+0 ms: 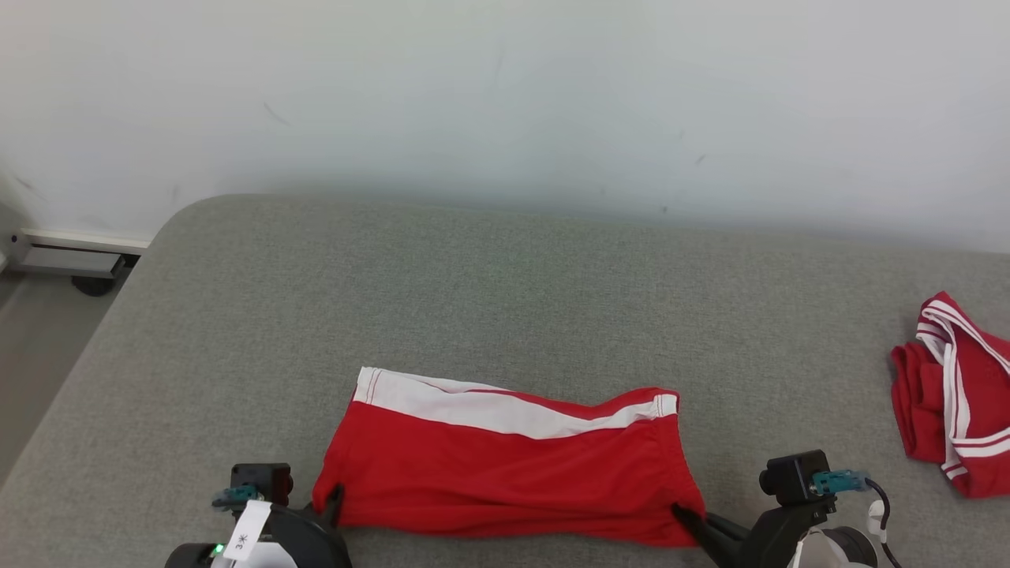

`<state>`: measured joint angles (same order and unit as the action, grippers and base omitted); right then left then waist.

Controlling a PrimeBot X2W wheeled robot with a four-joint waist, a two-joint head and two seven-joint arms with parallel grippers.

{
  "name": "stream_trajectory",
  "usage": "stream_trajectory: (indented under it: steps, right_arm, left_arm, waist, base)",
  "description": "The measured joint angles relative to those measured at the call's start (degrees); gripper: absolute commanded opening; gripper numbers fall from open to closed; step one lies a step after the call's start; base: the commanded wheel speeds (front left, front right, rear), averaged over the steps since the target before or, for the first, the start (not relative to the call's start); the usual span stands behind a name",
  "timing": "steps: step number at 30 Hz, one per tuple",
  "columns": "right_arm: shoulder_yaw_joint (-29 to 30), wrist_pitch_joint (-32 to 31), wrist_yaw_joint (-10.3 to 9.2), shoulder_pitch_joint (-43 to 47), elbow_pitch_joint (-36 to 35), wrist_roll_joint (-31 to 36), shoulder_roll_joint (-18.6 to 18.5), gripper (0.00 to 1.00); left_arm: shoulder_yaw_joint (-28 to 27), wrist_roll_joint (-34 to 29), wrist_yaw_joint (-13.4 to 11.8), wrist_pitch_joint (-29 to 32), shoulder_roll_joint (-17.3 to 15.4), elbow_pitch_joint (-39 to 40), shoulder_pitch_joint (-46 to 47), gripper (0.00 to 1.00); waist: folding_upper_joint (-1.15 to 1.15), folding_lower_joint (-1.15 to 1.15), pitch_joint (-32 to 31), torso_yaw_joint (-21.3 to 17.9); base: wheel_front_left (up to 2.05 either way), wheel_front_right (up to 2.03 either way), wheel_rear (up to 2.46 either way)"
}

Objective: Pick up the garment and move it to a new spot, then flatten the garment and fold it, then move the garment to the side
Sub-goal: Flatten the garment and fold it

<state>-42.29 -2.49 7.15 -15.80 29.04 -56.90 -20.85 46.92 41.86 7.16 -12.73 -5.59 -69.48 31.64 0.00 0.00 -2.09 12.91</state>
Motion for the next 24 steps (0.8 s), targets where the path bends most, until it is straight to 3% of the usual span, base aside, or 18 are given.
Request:
stream_trajectory:
  steps: [14,15,16,17,24]
  right_arm:
    - [0.1,-1.0,0.19,1.3,0.3,-1.3,-1.0,0.0]
    - [0.1,-1.1,0.19,1.3,0.3,-1.6,-0.8,0.19]
    - [0.1,-1.1,0.2,1.3,0.3,-1.9,-0.7,1.0]
    - [0.1,-1.1,0.19,1.3,0.2,-2.4,-0.6,1.0]
    - [0.5,-1.3,0.18,2.1,-4.2,-6.8,-0.9,1.0]
  left_arm:
    - [0.2,0.1,0.0,-0.4,0.3,0.5,-1.1,0.0]
    - [0.2,0.1,0.0,-0.4,0.3,0.5,-1.1,0.0]
    - [0.1,0.1,0.0,-0.4,0.3,0.4,-1.1,0.32]
    - [0.2,0.1,0.0,-0.4,0.3,0.3,-1.2,1.0]
    - [-1.5,2.1,-0.1,-1.0,-0.2,0.8,-4.4,1.0]
  waist:
    - [0.01,0.01,0.1,-2.1]
    - [0.01,0.0,0.1,-2.2]
    - [0.01,0.0,0.0,-2.2]
    - [0.01,0.01,-0.2,-2.2]
    - [0.01,0.0,-1.4,-2.6]
  base:
    - [0.0,0.0,0.0]
    - [0.0,0.0,0.0]
    - [0.0,0.0,0.0]
    - [0.0,0.0,0.0]
    - [0.0,0.0,0.0]
